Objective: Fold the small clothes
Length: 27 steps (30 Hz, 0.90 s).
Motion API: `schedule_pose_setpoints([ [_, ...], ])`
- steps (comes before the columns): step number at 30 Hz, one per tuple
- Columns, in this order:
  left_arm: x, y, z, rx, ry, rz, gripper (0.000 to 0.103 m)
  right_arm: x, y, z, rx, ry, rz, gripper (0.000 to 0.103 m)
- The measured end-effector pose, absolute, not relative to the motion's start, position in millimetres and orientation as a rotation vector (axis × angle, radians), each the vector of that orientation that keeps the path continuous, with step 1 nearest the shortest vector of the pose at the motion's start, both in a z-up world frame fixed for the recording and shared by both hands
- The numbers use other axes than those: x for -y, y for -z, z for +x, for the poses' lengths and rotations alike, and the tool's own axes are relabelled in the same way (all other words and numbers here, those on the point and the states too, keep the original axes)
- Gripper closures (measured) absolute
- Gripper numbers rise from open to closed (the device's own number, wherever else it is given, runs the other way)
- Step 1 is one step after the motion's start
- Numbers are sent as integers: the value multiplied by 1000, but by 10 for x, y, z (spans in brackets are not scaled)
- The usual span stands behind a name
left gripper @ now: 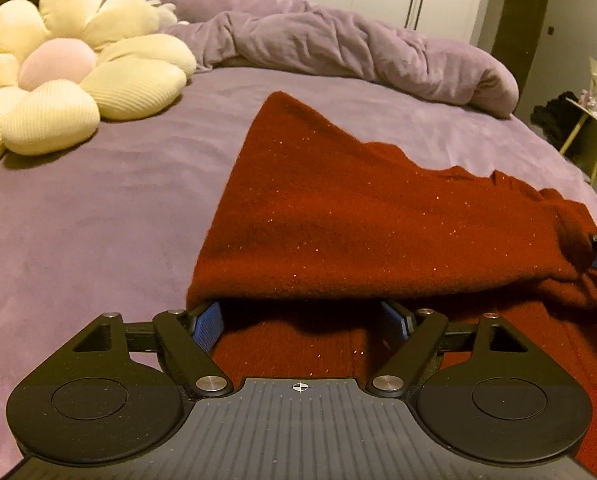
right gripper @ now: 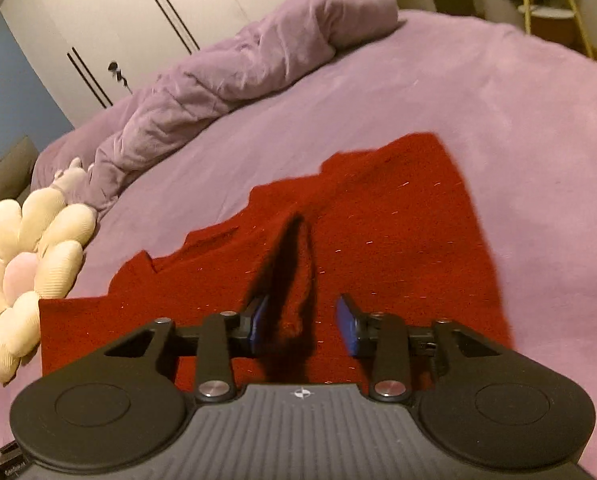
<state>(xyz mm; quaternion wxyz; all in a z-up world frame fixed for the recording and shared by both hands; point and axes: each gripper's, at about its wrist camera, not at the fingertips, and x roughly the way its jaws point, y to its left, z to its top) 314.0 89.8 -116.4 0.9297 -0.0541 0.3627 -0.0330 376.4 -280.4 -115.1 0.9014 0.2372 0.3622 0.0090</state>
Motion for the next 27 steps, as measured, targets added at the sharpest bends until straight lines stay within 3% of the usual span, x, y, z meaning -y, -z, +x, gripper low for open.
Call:
schedule_pose_setpoints([
  [3,-896,1165,3116,-739,76,-93,19,2848,1055,3746,-710,-43,558,64],
  [5,-913,1172,3100,-739,79,-101,18,2957,1048,3677,-682,-40,635,49],
  [13,-1008,1196,3020,-733,92,-152,16,3285,1332,3631,-677,-135,1010,45],
  [16,-1027,1192,3029,-740,86,-161,15,3193,1353,3712,-713,-158,998,42],
  [18,-1018,1180,3046,-741,77,-161,15,3042,1315,3803,-767,-142,888,50],
  [20,-999,1164,3045,-739,67,-155,15,2857,1244,3862,-797,-106,725,91],
  [27,-1011,1052,3022,-731,45,-113,16,2414,746,3539,-504,172,-10,92],
])
